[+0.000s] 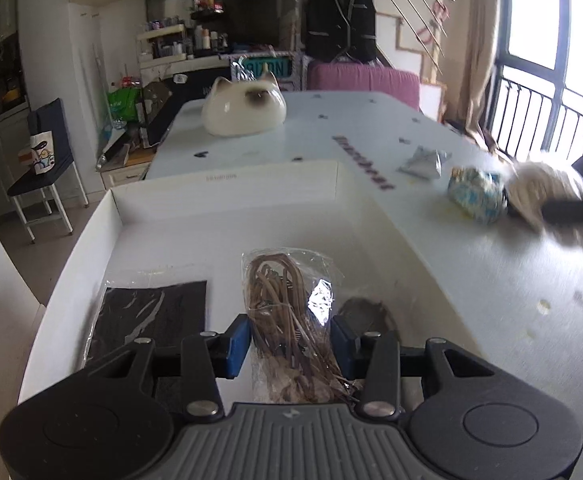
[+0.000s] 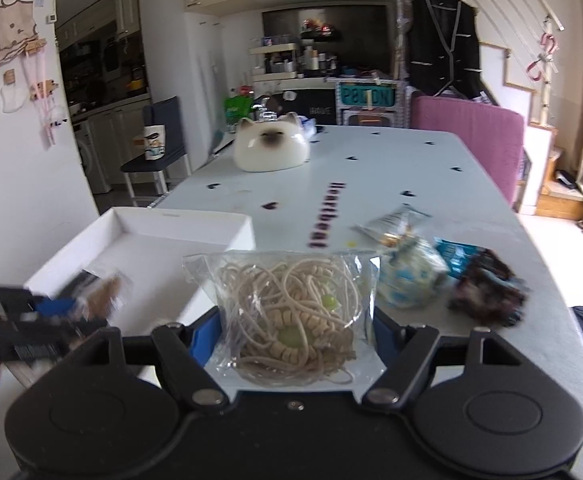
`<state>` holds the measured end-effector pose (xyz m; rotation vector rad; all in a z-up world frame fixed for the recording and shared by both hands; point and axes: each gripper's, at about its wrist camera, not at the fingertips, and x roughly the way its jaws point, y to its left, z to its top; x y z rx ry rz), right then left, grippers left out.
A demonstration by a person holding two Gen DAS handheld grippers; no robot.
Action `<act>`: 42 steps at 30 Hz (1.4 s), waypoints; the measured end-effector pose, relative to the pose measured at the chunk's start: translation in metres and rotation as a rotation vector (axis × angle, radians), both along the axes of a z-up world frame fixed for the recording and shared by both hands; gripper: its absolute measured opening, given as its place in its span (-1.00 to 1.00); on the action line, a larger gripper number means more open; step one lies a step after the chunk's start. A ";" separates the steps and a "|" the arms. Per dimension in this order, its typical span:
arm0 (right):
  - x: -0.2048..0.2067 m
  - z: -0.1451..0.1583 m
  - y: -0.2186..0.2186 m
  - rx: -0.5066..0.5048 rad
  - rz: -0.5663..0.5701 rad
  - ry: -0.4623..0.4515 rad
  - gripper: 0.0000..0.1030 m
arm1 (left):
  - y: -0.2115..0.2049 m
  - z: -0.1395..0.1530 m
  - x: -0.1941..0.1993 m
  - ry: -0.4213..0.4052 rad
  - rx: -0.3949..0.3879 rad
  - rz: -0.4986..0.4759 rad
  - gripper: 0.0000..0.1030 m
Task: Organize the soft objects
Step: 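Lift tan twine bag with left tool while right tool lifts cream cord bag, then lower both bags into the white tray and open both tools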
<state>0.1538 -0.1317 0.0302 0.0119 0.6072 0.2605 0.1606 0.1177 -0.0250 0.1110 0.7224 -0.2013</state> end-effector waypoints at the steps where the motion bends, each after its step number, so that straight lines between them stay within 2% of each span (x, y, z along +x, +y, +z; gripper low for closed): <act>1: 0.006 0.001 0.005 0.008 0.005 0.005 0.48 | 0.001 -0.004 0.001 0.007 0.020 -0.012 -0.14; 5: 0.034 0.005 0.031 0.050 0.029 0.041 0.49 | 0.005 -0.014 0.003 0.025 0.068 -0.043 -0.14; 9: 0.064 0.003 0.064 0.088 0.055 0.075 0.49 | 0.008 -0.019 0.003 0.047 0.027 -0.081 -0.14; 11: 0.081 0.000 0.080 0.093 0.073 0.097 0.49 | 0.006 -0.022 0.002 0.050 0.031 -0.091 -0.13; 17: 0.125 -0.013 0.122 0.094 0.077 0.154 0.49 | 0.008 -0.021 -0.001 0.085 -0.018 -0.073 -0.12; 23: 0.158 -0.031 0.142 0.103 -0.011 0.215 0.50 | 0.008 -0.021 -0.008 0.095 -0.046 -0.059 -0.09; 24: 0.163 -0.034 0.143 0.109 -0.029 0.219 0.56 | 0.008 -0.021 -0.008 0.097 -0.050 -0.054 -0.03; 26: 0.167 -0.036 0.144 0.118 -0.057 0.207 0.69 | 0.010 -0.021 -0.008 0.103 -0.063 -0.043 0.05; 28: 0.167 -0.035 0.144 0.142 -0.040 0.219 0.91 | 0.012 -0.020 -0.007 0.108 -0.073 -0.039 0.13; 35: 0.143 -0.020 0.141 0.057 0.048 0.154 0.92 | 0.011 -0.011 -0.010 0.089 -0.090 -0.041 0.39; 42: 0.121 -0.013 0.124 0.060 0.101 0.159 0.92 | 0.008 -0.002 -0.012 0.077 -0.090 -0.025 0.55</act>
